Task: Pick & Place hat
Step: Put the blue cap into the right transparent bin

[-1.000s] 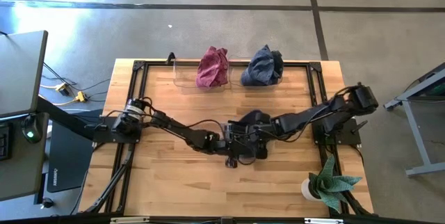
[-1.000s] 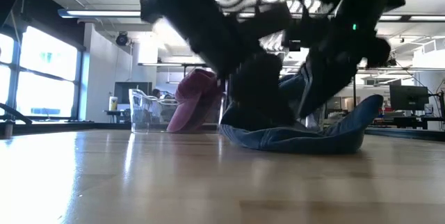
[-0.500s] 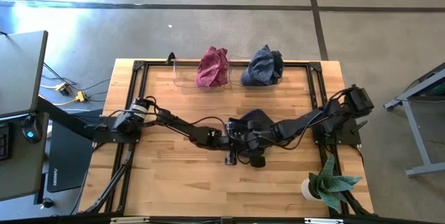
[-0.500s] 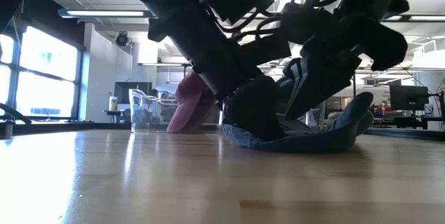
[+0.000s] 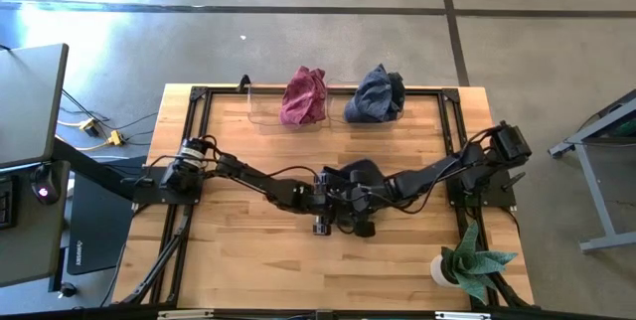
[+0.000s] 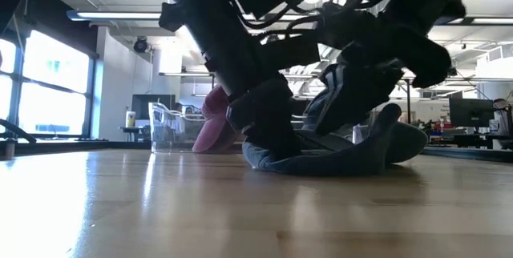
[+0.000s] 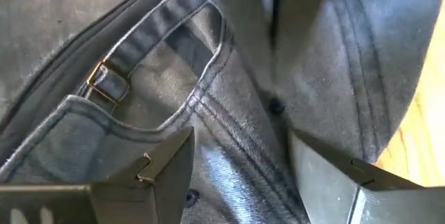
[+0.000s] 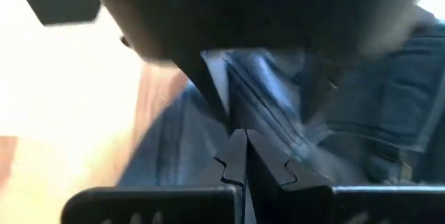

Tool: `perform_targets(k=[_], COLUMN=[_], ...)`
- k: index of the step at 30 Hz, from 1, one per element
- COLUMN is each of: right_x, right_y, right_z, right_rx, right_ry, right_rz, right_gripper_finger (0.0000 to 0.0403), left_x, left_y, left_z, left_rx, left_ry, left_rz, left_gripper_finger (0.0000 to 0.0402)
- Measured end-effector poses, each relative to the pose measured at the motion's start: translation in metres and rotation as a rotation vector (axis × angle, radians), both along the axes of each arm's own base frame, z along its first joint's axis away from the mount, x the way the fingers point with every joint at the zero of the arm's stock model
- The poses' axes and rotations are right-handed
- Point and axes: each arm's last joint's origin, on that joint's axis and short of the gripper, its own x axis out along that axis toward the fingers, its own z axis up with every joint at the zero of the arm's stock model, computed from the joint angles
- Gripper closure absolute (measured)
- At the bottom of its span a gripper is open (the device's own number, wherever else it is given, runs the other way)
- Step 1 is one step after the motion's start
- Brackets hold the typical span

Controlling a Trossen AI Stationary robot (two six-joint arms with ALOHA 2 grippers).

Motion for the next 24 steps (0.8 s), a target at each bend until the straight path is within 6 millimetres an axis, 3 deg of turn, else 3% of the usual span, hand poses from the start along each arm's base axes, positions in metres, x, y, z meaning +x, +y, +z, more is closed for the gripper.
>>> perform_targets(k=[14, 19, 24], right_x=[-0.03, -0.031, -0.035], right_y=[0.025, 0.031, 0.02], right_z=[0.055, 0.051, 0.027], right_rx=[-0.081, -0.084, -0.012], right_ry=[-0.153, -0.164, -0.198], right_rz=[0.021, 0.069, 0.102], right_gripper_finger=[0.0402, 0.0403, 0.0403], left_x=[-0.001, -0.003, -0.015], left_y=[-0.007, -0.007, -0.003], left_z=[0.006, 0.008, 0.017], left_rx=[0.081, 0.086, 0.085], left_ry=[-0.014, -0.005, -0.01], left_rz=[-0.038, -0.045, -0.043], left_gripper_finger=[0.0179, 0.019, 0.0222])
